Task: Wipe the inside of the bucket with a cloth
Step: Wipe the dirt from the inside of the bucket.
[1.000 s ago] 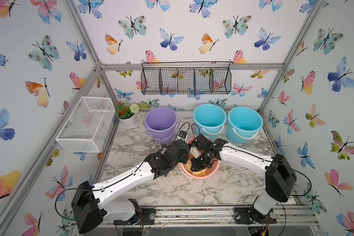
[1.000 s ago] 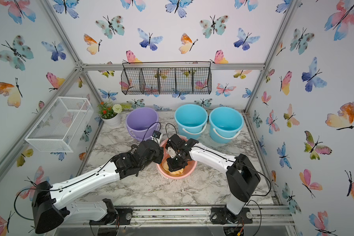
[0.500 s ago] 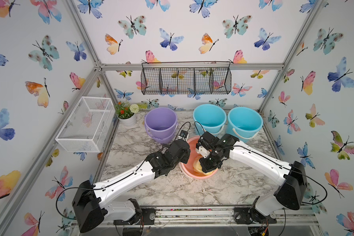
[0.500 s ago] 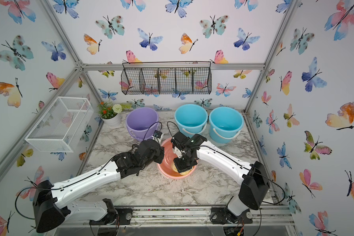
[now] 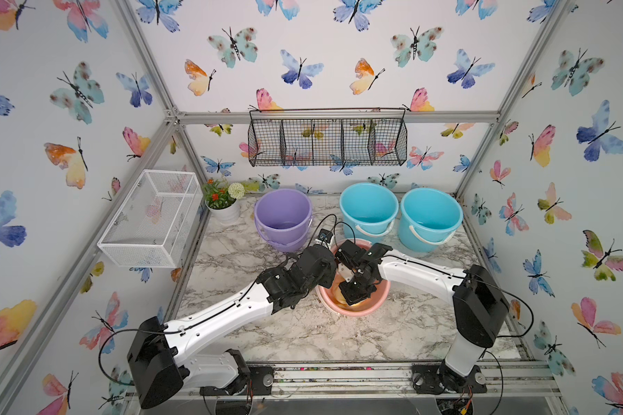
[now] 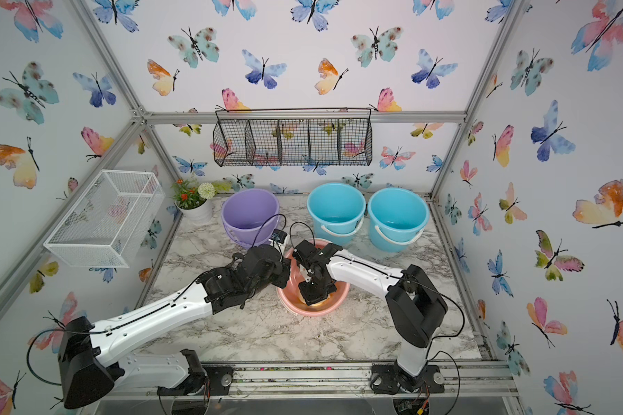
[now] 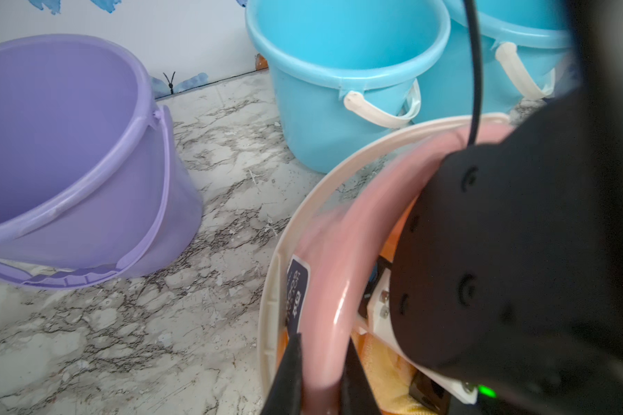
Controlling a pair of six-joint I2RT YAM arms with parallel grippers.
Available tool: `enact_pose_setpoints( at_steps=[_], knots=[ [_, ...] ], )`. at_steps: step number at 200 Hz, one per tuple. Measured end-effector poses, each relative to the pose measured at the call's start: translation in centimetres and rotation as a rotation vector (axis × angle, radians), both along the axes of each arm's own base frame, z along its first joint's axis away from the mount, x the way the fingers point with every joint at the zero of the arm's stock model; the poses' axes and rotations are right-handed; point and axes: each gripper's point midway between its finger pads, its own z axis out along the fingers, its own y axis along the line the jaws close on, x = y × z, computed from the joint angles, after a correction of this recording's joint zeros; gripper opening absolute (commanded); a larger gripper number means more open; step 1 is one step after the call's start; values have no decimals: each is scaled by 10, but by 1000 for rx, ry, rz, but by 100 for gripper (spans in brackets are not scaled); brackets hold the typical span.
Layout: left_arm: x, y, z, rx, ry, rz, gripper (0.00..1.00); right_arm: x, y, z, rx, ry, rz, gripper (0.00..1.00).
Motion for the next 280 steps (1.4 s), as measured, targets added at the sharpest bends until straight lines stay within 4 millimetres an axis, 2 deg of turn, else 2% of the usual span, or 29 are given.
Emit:
enact_pose_setpoints(
  at_steps=[27,50,110,139,188,213,242,280],
  knots=[
    [1,2,-1,-4,7,13,0,17,9,-27,13,-61,-31,2],
    [1,1,-1,-5,6,9,0,25,12,-42,32,-96,-60,2],
    [1,0,0,-10,6,4,0,29,13,-36,95,-155,-109,2],
    [1,0,-1,-6,9,4,0,19,7,-18,89,-127,-103,2],
    [1,0,-2,-5,10,4,0,4,-5,52,119,-126,-73,2],
    [1,0,-2,-4,10,4,0,-6,-20,75,87,-118,-74,2],
    [1,0,-2,-4,10,4,0,-14,-40,85,10,-102,-81,2],
    [1,0,-1,-6,9,4,0,-14,-55,83,-67,-115,-88,2]
  ],
)
